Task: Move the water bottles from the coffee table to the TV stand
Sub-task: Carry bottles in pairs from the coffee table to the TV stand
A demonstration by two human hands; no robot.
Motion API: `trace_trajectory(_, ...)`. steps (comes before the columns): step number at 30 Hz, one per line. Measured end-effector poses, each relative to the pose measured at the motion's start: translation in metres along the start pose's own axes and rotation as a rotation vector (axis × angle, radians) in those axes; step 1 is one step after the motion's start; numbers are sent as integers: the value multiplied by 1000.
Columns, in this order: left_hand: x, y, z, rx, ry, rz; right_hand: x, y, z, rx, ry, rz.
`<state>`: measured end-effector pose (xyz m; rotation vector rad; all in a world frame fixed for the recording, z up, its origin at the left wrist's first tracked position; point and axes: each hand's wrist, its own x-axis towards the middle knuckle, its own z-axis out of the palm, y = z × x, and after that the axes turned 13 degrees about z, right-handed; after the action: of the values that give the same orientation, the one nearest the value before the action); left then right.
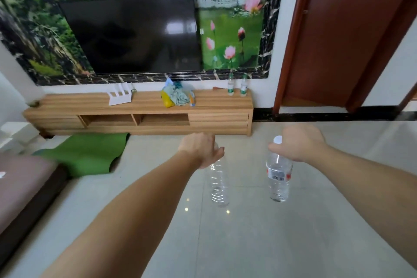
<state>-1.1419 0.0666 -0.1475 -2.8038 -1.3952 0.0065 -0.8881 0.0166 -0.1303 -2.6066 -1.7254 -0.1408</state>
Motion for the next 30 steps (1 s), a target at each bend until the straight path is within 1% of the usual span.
trace_trajectory(3,22,6,0,-88,13,-27,15,14,7,42,-17,-10)
trace_trajectory(6,43,13,-5,-125,15,-75,36,21,7,39,-20,-62)
trace_trajectory(9,61,17,-8,-119,24,-116,62,21,2,57,19,-134)
trace_trajectory(13,93,11,-12,-104,32,-142,99,16,-2,9,24,-184)
trace_trajectory(18,150,-7,-4,-128,57,-116,158,14,10,27,-35,-143)
trace_trajectory(26,293,-68,22,-176,24,-37,299,-23,30,147,-246,-58)
trace_trajectory(28,326,-88,23,-184,16,-7,333,-34,31,127,-257,-39)
trace_trajectory(30,355,-108,22,-162,20,15,361,-41,31,116,-233,-29)
